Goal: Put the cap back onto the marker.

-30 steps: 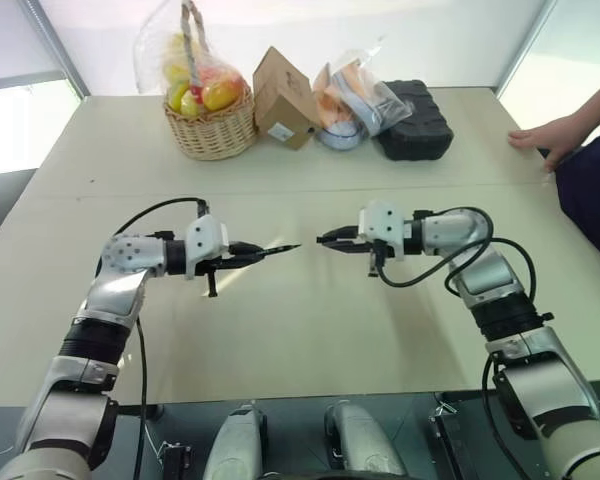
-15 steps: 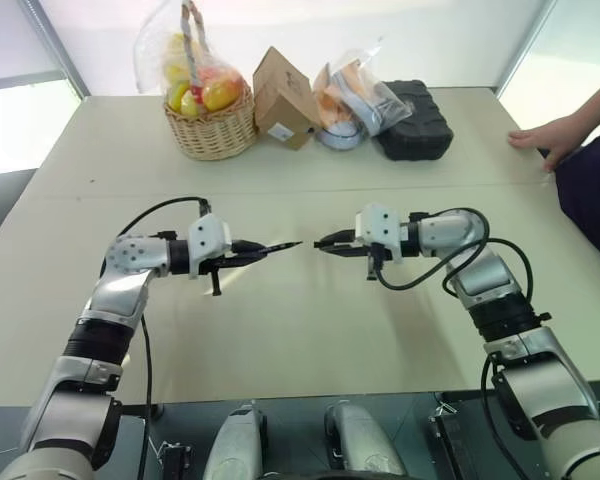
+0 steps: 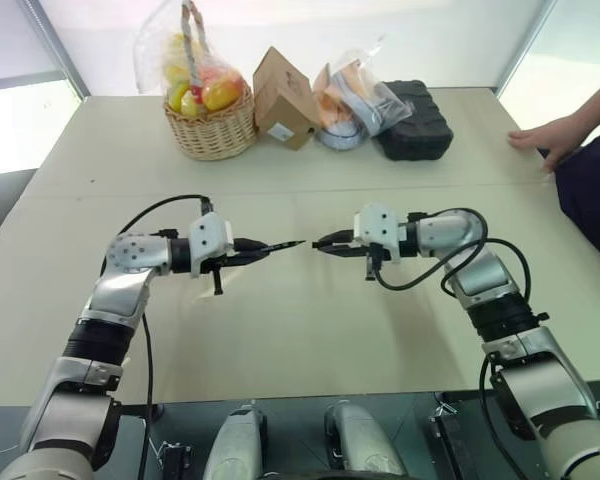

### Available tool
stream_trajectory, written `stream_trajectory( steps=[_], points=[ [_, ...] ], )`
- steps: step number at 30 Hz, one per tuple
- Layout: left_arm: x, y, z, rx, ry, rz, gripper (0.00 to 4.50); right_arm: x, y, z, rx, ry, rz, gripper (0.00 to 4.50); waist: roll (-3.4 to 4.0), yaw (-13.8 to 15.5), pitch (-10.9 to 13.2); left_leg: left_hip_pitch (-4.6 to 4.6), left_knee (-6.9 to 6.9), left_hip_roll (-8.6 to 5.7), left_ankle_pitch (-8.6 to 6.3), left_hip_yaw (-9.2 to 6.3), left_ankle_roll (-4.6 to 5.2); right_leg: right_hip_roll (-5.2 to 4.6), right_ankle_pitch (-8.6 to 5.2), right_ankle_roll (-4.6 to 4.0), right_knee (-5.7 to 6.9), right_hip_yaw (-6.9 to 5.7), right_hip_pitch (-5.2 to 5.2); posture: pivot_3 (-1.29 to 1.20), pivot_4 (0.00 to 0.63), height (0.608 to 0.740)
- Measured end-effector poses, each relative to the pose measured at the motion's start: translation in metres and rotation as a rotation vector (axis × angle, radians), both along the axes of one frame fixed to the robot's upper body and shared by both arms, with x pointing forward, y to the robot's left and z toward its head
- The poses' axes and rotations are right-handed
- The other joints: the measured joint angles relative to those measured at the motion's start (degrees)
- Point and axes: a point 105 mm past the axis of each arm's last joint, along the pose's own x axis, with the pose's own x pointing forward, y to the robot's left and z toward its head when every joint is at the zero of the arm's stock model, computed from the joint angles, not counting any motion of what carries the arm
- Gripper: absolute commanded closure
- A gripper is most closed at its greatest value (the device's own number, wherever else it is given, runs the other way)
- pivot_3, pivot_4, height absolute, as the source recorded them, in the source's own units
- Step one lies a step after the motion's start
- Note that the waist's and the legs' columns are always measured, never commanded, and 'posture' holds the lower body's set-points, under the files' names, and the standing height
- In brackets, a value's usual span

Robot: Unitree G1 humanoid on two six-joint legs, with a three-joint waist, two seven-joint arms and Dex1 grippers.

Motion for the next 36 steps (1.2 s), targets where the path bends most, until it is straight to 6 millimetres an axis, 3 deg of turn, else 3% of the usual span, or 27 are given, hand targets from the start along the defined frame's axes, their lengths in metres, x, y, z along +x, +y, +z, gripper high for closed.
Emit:
stream_trajectory(
  steps=[36],
  points=[
    [-0.004,-0.003,0.000,0.000,0.003,-0.009,4.50,-0.006,0.012,0.008,0.021,-0.005,0.032,4.43,0.00,0.0,0.0,0.02,0.06,0.00,0.00,-0.02,0.00,0.01,0.00,0.00,0.10,-0.01,0.00,0.00,0.150,0.740]
  ],
)
